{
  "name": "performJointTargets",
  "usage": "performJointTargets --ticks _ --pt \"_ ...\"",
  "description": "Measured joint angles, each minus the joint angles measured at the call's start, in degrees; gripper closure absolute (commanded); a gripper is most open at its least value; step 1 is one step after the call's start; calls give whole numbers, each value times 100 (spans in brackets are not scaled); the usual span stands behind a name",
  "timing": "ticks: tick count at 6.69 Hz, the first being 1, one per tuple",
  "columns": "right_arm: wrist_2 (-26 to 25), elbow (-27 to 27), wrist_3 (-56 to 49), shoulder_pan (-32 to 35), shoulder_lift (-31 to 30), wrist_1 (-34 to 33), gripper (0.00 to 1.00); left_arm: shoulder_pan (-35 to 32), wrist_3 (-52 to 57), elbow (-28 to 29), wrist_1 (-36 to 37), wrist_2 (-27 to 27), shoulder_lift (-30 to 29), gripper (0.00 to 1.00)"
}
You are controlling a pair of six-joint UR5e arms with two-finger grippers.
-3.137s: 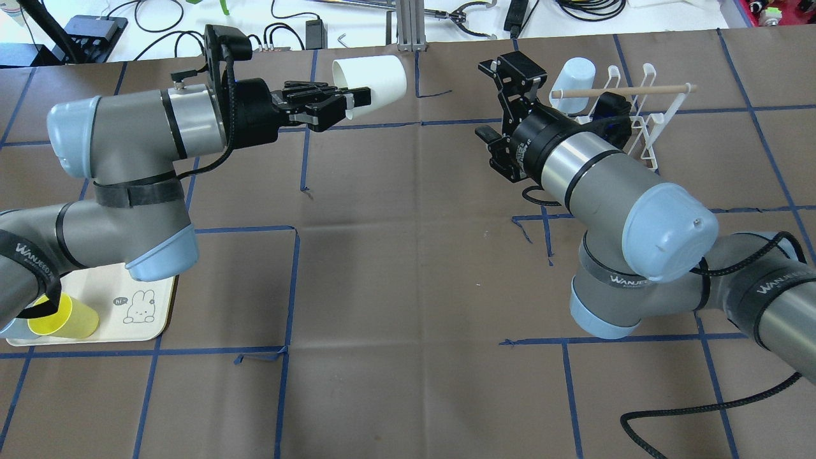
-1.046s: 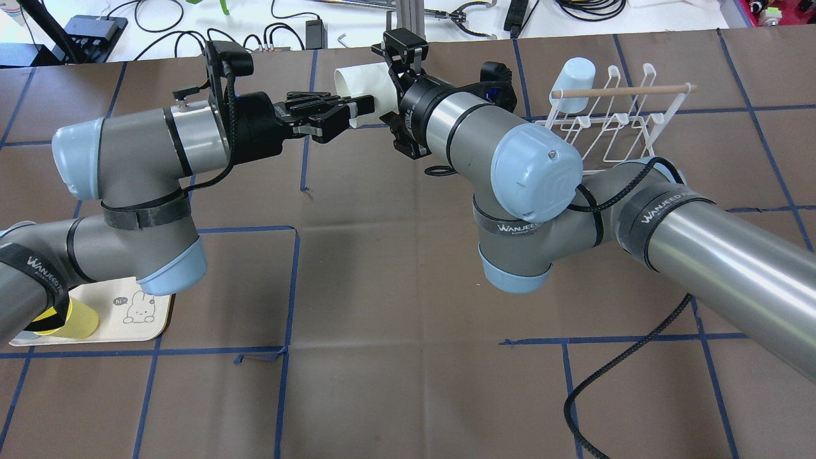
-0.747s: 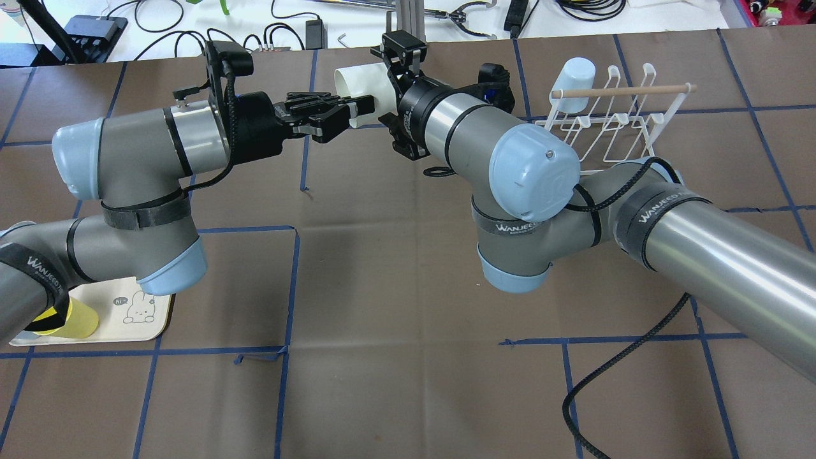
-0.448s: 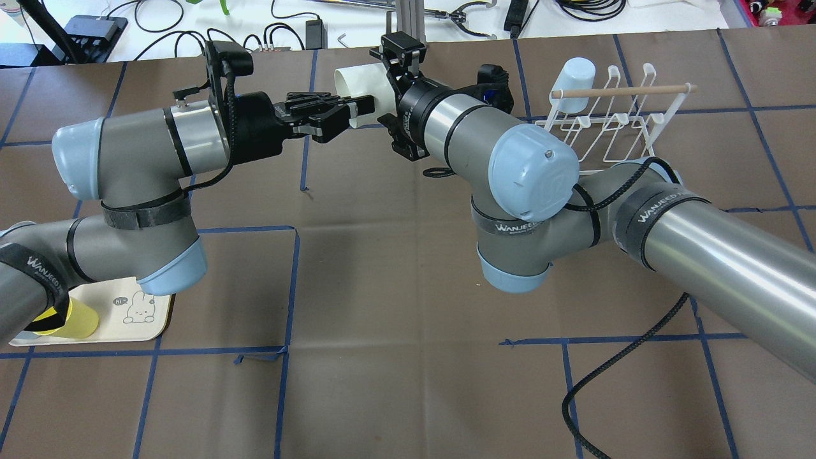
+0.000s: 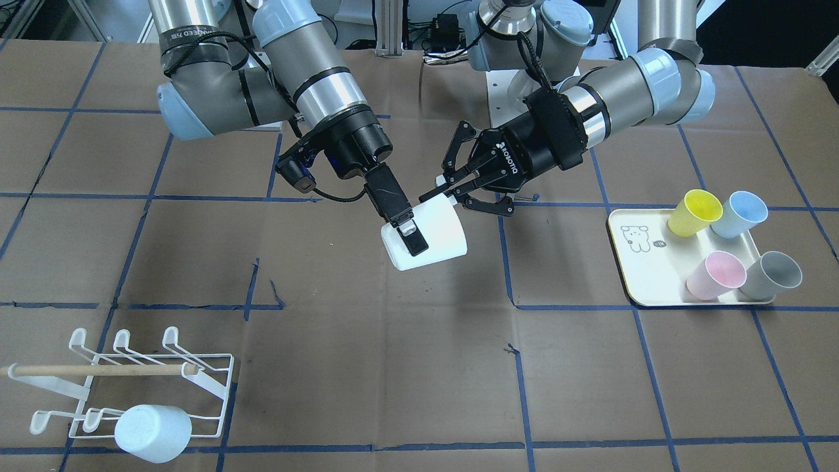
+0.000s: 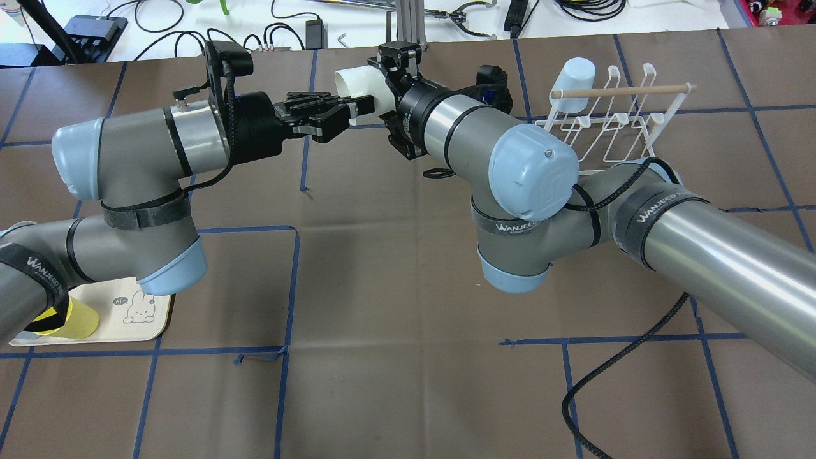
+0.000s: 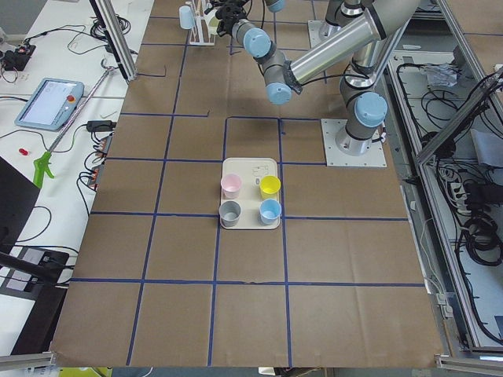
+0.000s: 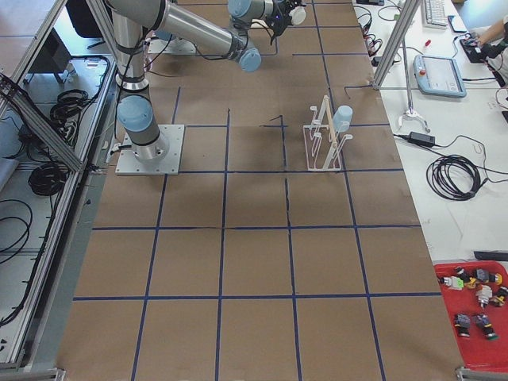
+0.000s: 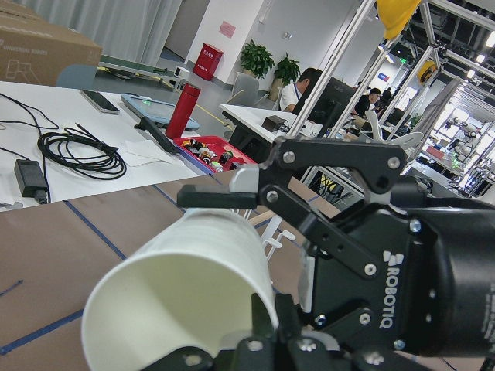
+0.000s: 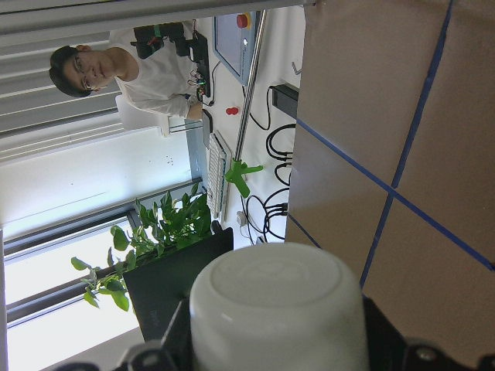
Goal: Transfer IKEA cup to right arm and place on rack
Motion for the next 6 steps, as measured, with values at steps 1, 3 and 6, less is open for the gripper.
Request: performJointTargets --ticks 1,3,6 --pt "8 4 -5 1 0 16 65 0 -59 3 2 -4 0 26" --pt "5 5 -14 2 -3 16 67 0 -440 24 9 -11 -2 1" --pt "-2 -9 -23 1 1 15 67 43 -941 38 32 -6 57 1"
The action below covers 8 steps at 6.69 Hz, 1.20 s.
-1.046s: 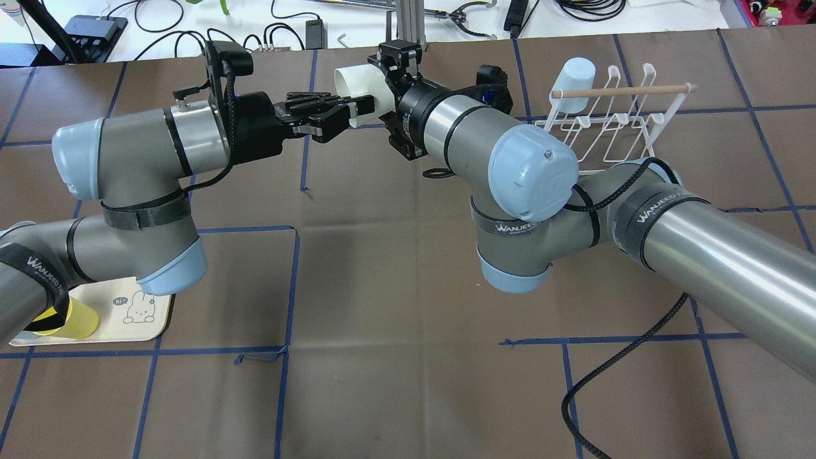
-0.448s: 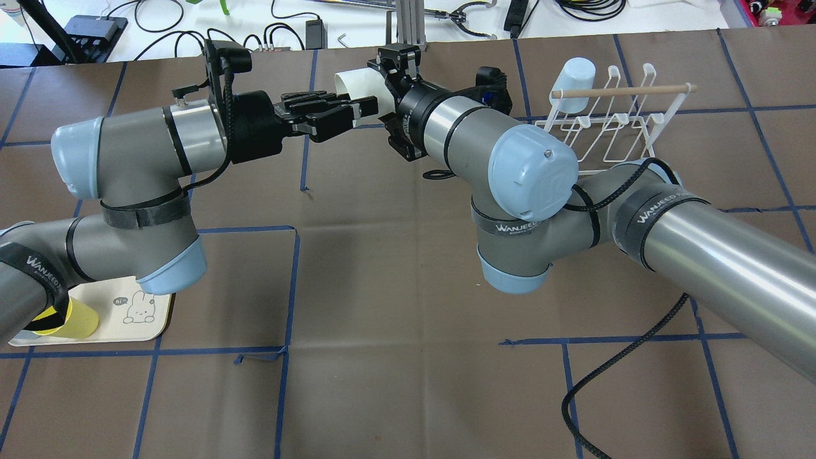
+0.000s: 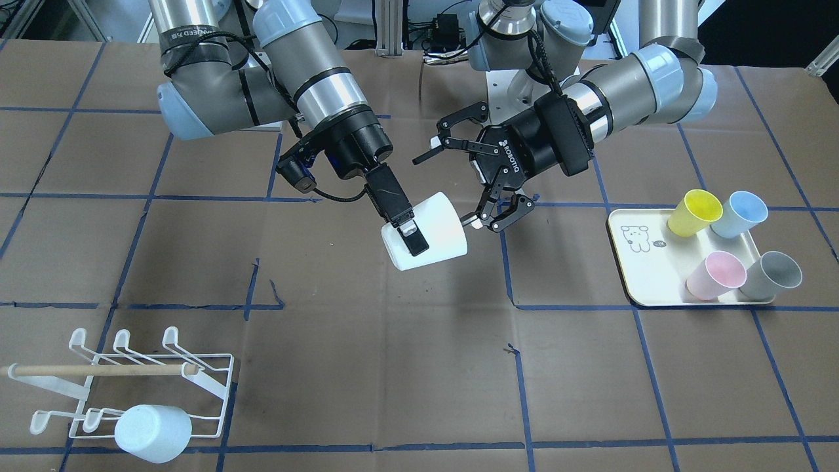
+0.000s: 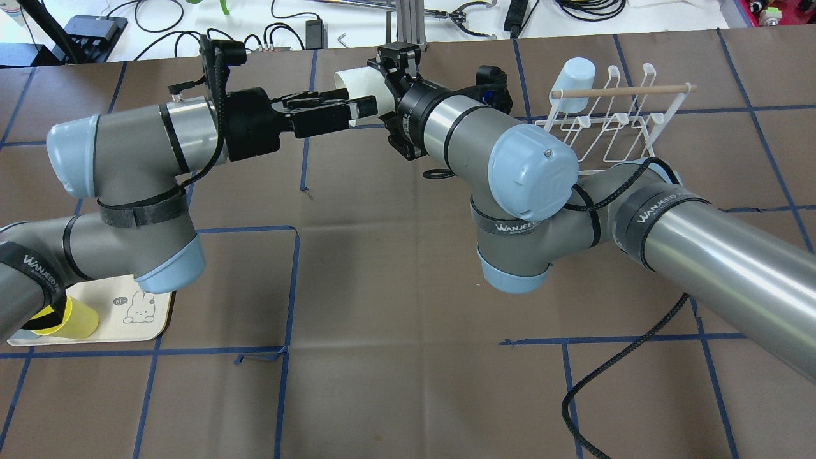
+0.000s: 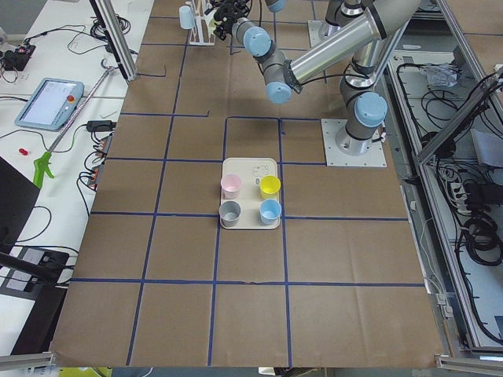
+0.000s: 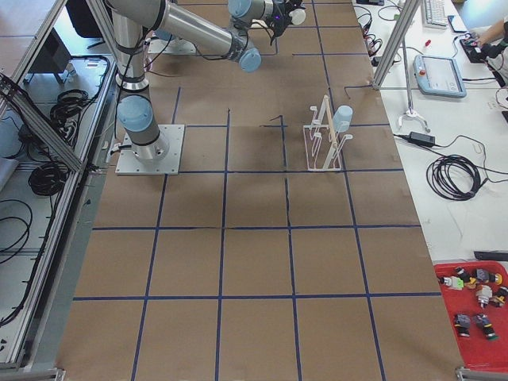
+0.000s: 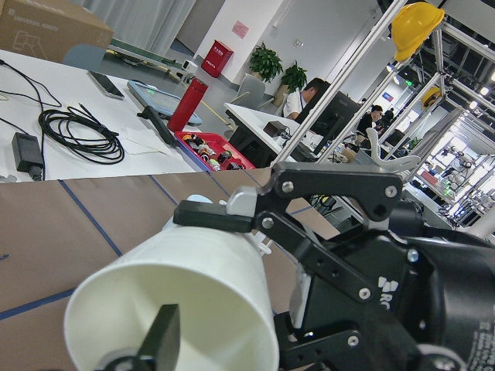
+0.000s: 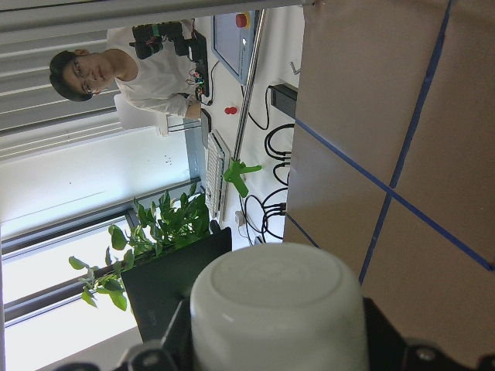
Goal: Transfer IKEA cup to right arm and place on rack
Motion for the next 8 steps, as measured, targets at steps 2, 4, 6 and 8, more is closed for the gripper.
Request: performJointTargets --ticks 2,4,6,8 --pt "-34 -34 -119 -65 25 -22 69 462 -66 -57 4 -13 90 1" --pt "-56 -53 -1132 -525 87 -114 74 919 -265 -55 -2 211 130 1" --pt "-21 -127 -2728 -1211 142 -220 75 948 -879 170 -153 1178 116 1" --pt "5 -224 -4451 -1939 229 -272 75 575 -1097 771 -1266 2670 102 1"
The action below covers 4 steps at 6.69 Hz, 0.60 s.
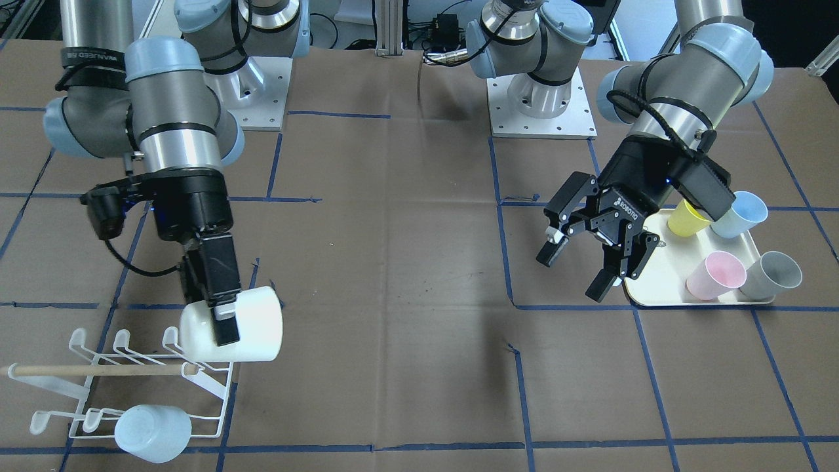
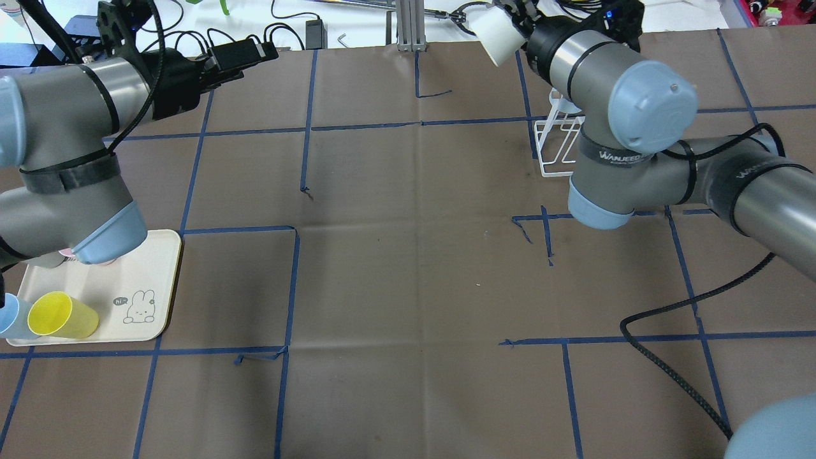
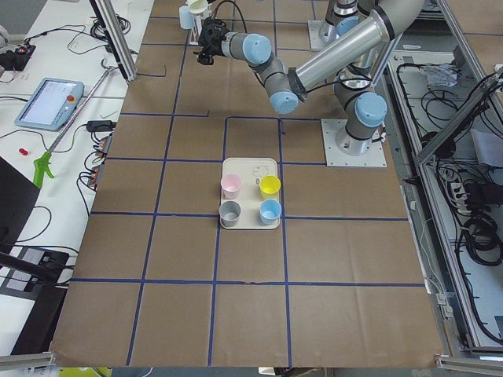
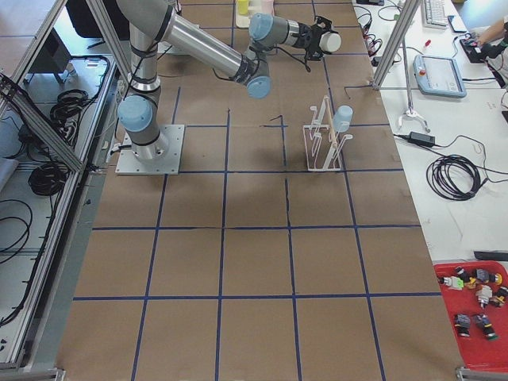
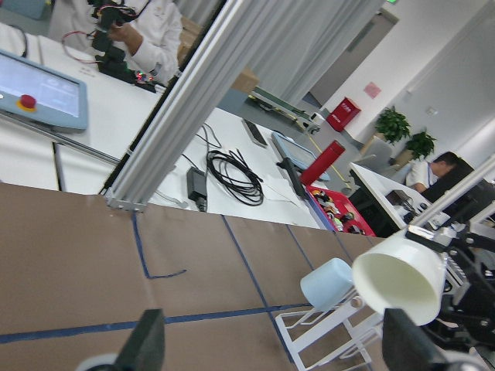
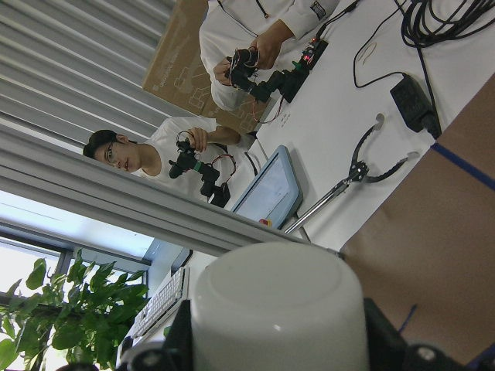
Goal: Transfer IKEA cup to right arm and place on rack
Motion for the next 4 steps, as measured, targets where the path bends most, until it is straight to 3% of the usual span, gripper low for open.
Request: performJointTargets --ticks 2,4 --pt "9 -191 -1927 -714 181 -55 78 -675 -23 1102 -2436 1759 2 1" --pt "12 -523 -3210 -1178 489 -75 79 -921 -10 2277 -5284 2760 18 1"
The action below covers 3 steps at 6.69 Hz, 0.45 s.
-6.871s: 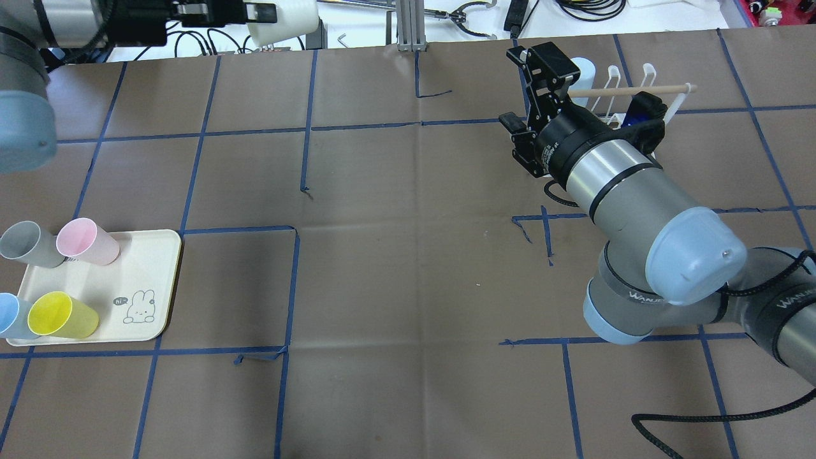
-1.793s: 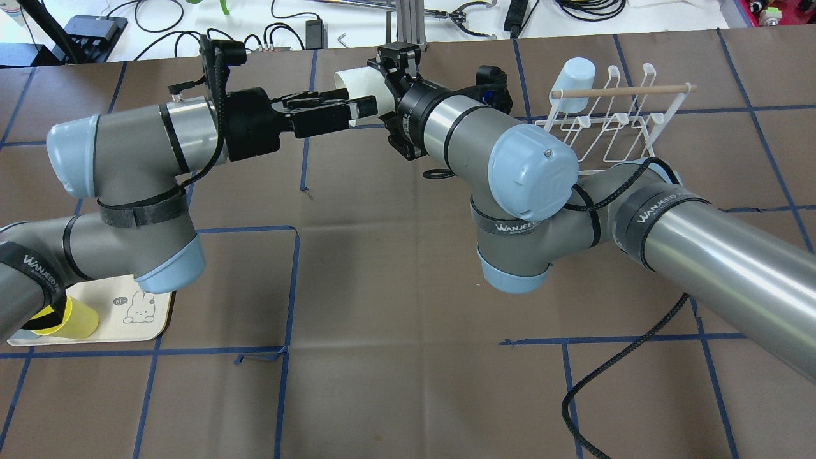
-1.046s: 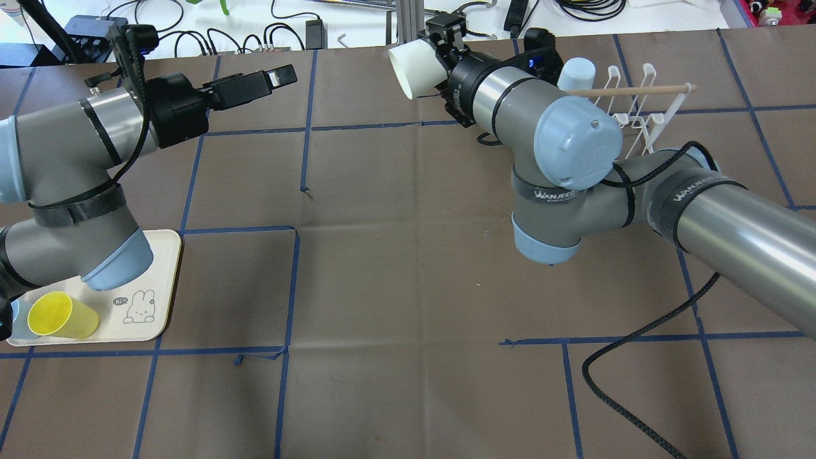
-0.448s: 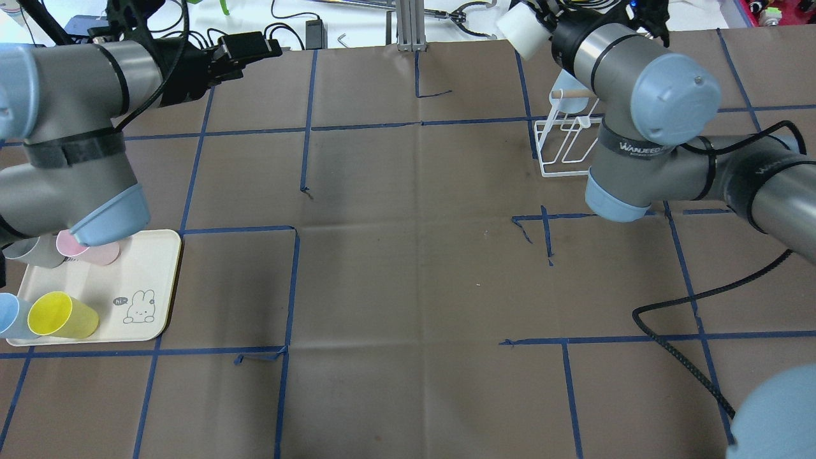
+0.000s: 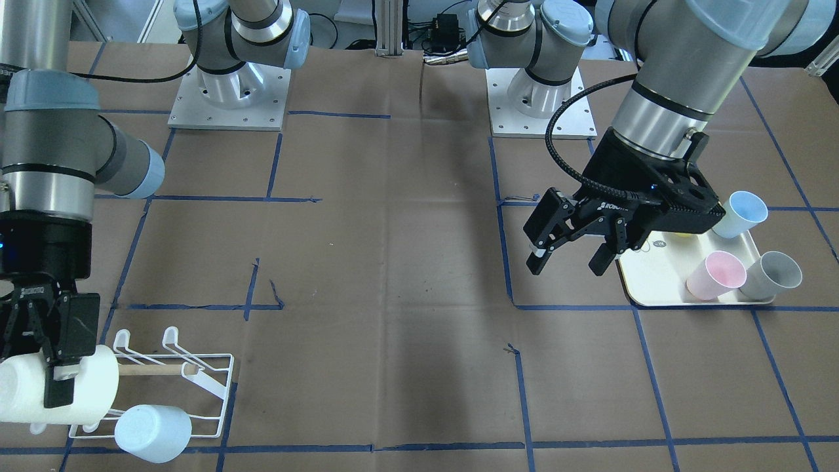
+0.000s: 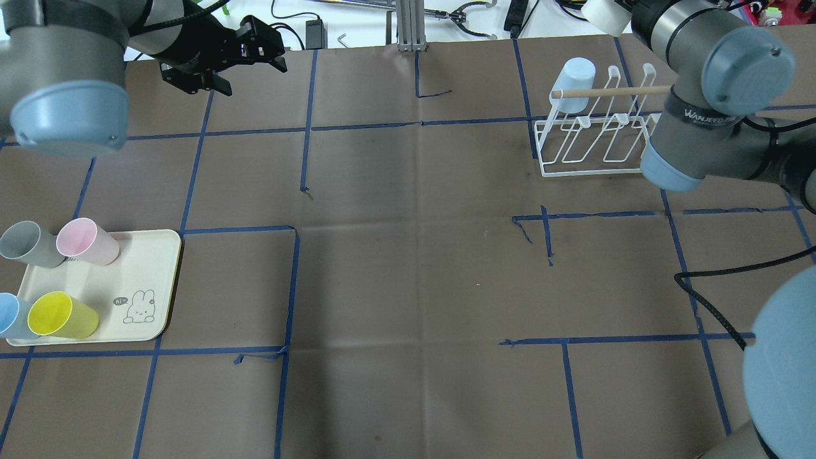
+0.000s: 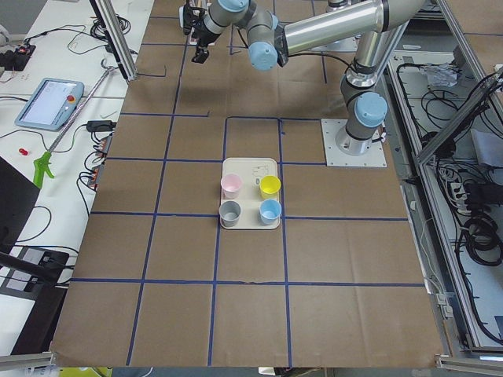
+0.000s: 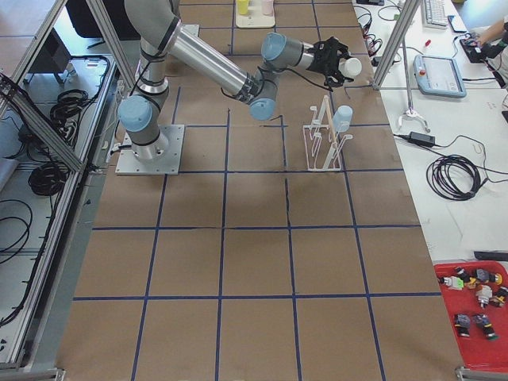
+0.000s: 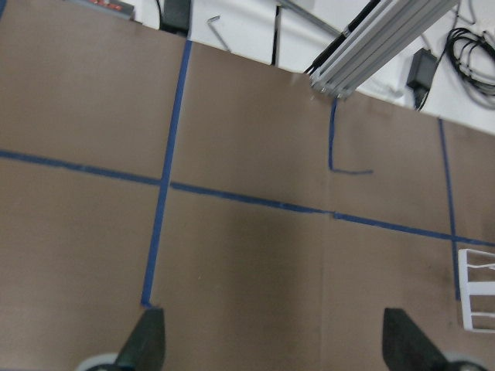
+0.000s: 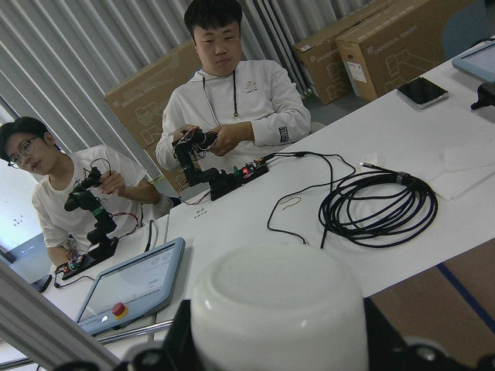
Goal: Transfer IKEA cup to right arm and place on rack
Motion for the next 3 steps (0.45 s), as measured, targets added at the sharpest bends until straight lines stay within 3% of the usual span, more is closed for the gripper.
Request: performJointTargets --ticks 2,3 --pt "-1 -370 -1126 -312 412 -59 79 -9 294 902 -2289 541 145 1" --pt "7 -562 -1517 -424 640 -135 79 -23 581 1054 -2804 787 239 1"
